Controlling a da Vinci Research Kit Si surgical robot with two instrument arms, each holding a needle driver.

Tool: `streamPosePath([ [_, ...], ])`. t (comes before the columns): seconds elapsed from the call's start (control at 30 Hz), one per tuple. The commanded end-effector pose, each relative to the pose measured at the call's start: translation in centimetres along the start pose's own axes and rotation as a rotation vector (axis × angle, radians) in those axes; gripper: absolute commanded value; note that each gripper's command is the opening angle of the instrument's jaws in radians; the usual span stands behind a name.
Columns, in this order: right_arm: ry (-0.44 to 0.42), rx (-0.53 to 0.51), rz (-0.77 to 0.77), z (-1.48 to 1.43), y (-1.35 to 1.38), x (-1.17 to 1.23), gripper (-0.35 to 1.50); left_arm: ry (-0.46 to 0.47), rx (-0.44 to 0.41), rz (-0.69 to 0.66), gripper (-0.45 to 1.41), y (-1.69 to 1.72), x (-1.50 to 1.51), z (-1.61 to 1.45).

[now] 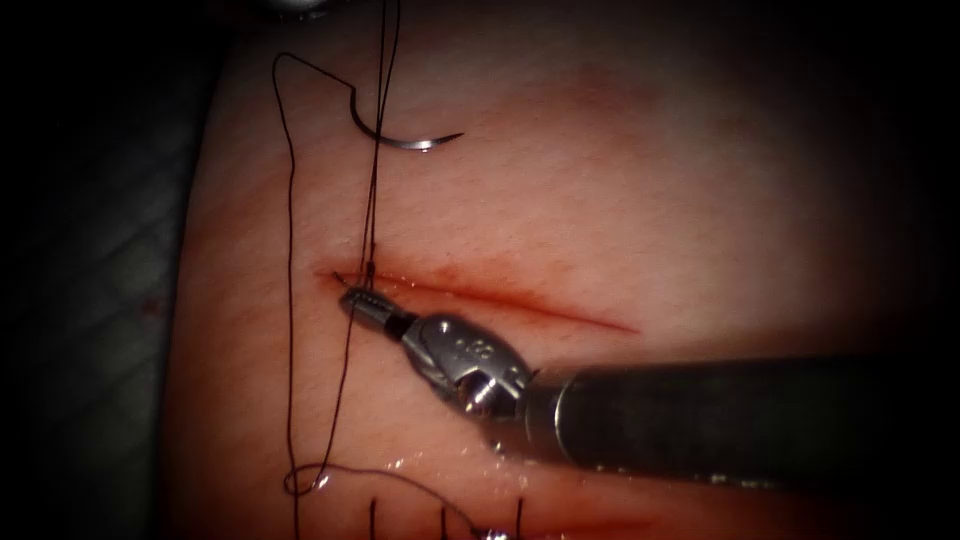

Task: Wound Closure
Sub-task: Move the right hand down and the left hand up to tie, then cut the suture with the right.

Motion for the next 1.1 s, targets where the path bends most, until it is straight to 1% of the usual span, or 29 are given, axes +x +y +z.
streamPosePath([
  [0.03,-0.032,0.004,-0.007,0.06,-0.10,-0.16,-0.35,0.003,0.000,0.001,-0.45,-0.05,-0.04,0.07],
  [0.13,-0.066,0.004,-0.030,0.08,-0.12,-0.26,-0.35,0.003,0.000,0.002,-0.45,-0.06,-0.06,0.07],
  [0.33,-0.093,0.006,-0.063,0.08,-0.11,-0.34,-0.35,0.002,0.000,0.008,-0.45,-0.09,-0.07,0.08],
  [0.47,-0.090,0.009,-0.064,0.07,-0.13,-0.35,-0.35,0.001,0.000,0.010,-0.45,-0.07,-0.07,0.06],
  [0.5,-0.066,0.015,-0.021,0.05,-0.14,-0.34,-0.35,0.001,-0.002,0.013,-0.45,-0.01,-0.06,0.04],
  [0.53,-0.053,0.026,-0.014,0.04,-0.16,-0.33,-0.35,0.000,-0.003,0.002,-0.45,0.03,-0.05,0.02],
  [0.57,-0.042,0.031,-0.039,0.01,-0.18,-0.29,0.05,0.002,-0.013,-0.031,-0.45,0.13,0.00,-0.05],
  [0.6,-0.035,0.034,-0.078,-0.02,-0.19,-0.27,0.32,0.001,-0.019,-0.037,-0.45,0.18,0.02,-0.08],
  [0.67,-0.032,0.042,-0.086,-0.09,-0.21,-0.22,0.51,0.005,-0.040,-0.044,-0.45,0.31,0.10,-0.19],
  [0.7,-0.035,0.047,-0.082,-0.14,-0.23,-0.19,0.64,0.009,-0.051,-0.045,-0.45,0.36,0.14,-0.25],
  [0.73,-0.036,0.050,-0.091,-0.17,-0.23,-0.16,0.81,0.016,-0.063,-0.047,-0.45,0.43,0.20,-0.33],
  [0.77,-0.034,0.052,-0.105,-0.21,-0.24,-0.12,1.05,0.023,-0.073,-0.048,-0.45,0.48,0.24,-0.39],
  [0.8,-0.026,0.056,-0.118,-0.25,-0.25,-0.08,1.18,0.026,-0.082,-0.051,-0.45,0.54,0.29,-0.46],
  [0.87,-0.009,0.059,-0.163,-0.32,-0.26,0.00,1.31,0.037,-0.103,-0.056,-0.45,0.66,0.42,-0.62],
  [0.93,0.000,0.069,-0.174,-0.40,-0.26,0.06,1.36,0.043,-0.120,-0.063,-0.45,0.77,0.55,-0.77],
  [0.97,-0.002,0.060,-0.202,-0.49,-0.25,0.13,1.43,0.052,-0.139,-0.071,-0.45,0.88,0.72,-0.94],
  [1.1,-0.034,0.003,-0.279,-0.69,-0.18,0.26,1.47,0.068,-0.179,-0.091,-0.45,1.05,1.07,-1.26],
])
